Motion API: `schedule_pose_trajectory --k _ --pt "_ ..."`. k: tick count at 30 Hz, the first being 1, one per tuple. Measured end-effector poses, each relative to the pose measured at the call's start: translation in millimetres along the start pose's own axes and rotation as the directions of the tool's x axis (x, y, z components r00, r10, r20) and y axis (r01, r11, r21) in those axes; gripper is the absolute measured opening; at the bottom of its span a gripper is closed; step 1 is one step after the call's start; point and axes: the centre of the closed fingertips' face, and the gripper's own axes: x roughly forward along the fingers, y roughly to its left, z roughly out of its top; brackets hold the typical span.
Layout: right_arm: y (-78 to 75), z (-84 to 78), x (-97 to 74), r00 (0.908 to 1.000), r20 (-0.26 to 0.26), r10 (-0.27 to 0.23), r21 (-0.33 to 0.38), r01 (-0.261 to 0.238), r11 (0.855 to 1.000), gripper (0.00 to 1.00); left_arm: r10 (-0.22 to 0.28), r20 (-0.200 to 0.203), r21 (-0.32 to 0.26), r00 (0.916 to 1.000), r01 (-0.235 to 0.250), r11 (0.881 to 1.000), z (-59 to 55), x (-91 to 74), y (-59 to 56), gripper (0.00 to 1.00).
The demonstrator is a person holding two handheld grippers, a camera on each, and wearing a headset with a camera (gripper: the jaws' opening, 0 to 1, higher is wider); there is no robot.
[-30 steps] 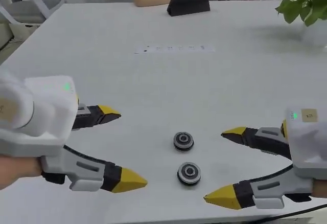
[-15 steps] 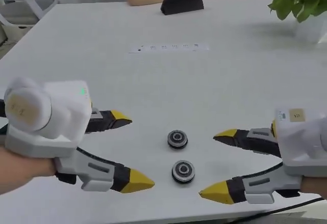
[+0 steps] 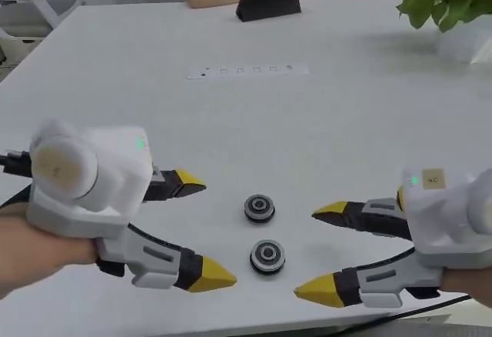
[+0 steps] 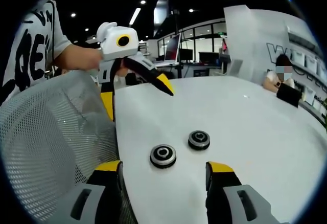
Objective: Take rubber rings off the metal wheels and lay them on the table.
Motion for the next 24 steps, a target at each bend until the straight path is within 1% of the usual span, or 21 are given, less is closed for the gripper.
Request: schedule_pose_trajectory --k 5,8,12,18,24 --pt "-1.1 0.3 2.0 0.9999 0.007 0.007 -0.004 -0.007 1.000 0.60 -0.011 -0.013 0.004 0.9999 0.011 1.000 -1.6 4.9 -1.5 0.70" --pt "-1.1 1.4 3.9 0.9998 0.012 0.013 -0.013 -0.013 1.000 0.58 -0.018 -0.011 -0.006 0.9998 0.018 1.000 -1.0 8.7 -2.2 0.69" --pt "0.0 0.9 5.6 0.9997 0.008 0.022 -0.026 -0.022 0.999 0.54 -0.029 -0.020 -0.004 0.9994 0.029 1.000 -2.1 13.7 -5.1 0.67" --pt "-0.5 -1.7 7.8 0.9996 0.009 0.026 -0.027 -0.025 0.999 0.48 -0.050 -0.024 -0.005 0.9985 0.049 0.999 -3.5 21.6 -8.9 0.63" --pt "-0.3 -6.2 12.0 0.9996 -0.002 0.030 -0.027 -0.030 0.999 0.45 -0.068 -0.037 0.006 0.9970 0.068 0.998 -5.5 28.1 -13.4 0.60"
